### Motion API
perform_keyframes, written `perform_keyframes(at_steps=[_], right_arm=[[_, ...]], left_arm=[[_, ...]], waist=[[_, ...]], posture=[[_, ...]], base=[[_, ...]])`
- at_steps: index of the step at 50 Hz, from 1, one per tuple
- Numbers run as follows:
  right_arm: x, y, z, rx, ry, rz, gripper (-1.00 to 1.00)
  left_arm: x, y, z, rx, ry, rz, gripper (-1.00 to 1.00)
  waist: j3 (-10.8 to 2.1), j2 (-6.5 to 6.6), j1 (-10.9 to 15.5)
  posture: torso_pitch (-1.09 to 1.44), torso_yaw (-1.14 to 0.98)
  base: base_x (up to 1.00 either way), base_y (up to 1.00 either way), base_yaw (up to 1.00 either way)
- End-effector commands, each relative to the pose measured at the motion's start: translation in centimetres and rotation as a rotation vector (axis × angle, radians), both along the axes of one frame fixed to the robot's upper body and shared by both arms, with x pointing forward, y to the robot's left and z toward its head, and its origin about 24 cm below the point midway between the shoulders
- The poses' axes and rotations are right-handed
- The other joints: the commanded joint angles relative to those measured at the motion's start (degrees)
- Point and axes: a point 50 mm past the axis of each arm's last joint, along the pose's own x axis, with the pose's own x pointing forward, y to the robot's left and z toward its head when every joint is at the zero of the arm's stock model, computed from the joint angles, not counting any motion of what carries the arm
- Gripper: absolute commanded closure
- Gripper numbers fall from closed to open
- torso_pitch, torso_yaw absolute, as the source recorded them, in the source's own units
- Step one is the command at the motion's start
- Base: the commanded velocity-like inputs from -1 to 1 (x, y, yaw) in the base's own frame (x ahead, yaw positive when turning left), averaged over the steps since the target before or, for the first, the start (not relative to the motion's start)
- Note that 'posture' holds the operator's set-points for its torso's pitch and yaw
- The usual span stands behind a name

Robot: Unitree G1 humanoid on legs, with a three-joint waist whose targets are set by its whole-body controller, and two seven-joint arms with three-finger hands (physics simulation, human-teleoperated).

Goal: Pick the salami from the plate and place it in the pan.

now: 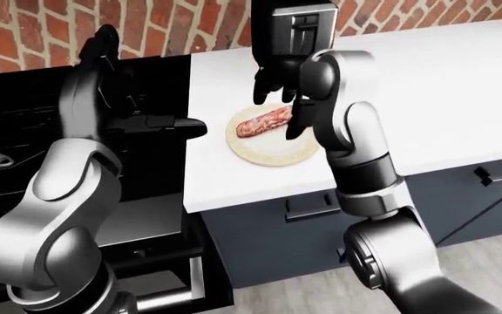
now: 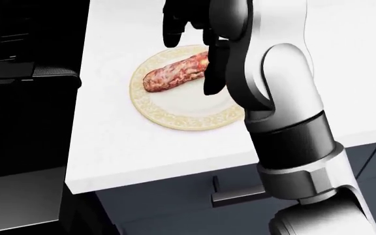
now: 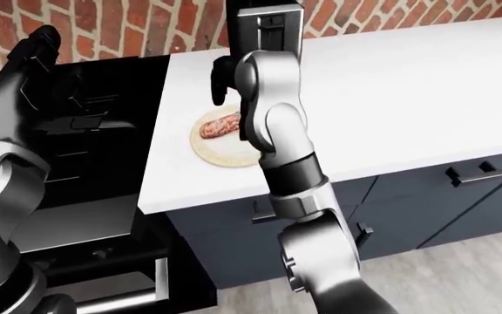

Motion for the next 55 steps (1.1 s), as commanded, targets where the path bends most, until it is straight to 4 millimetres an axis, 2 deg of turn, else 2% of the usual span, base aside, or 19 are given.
perform_keyframes(at_steps=[1,19,55], right_arm=[[-0.5,0.3,2.2,0.009,-0.110,0.010,-0.26],[1.7,1.3,1.3,-0.029,-0.146,0.017,-0.26],[3.9,1.7,-1.6,-0.058,-0.095,-0.003,-0.30]], left_arm=[[-0.5,0.0,1.3,0.002,-0.078,0.006,-1.00],[-0.4,0.1,1.4,0.000,-0.081,0.005,-1.00],[-0.4,0.2,1.5,-0.004,-0.084,0.007,-1.00]], waist=[[-1.71,0.17,0.0],[-1.80,0.27,0.0],[-1.97,0.37,0.2]], posture=[[0.00,0.00],[0.00,0.00],[0.00,0.00]], base=[[0.00,0.00,0.00],[0.00,0.00,0.00],[0.00,0.00,0.00]])
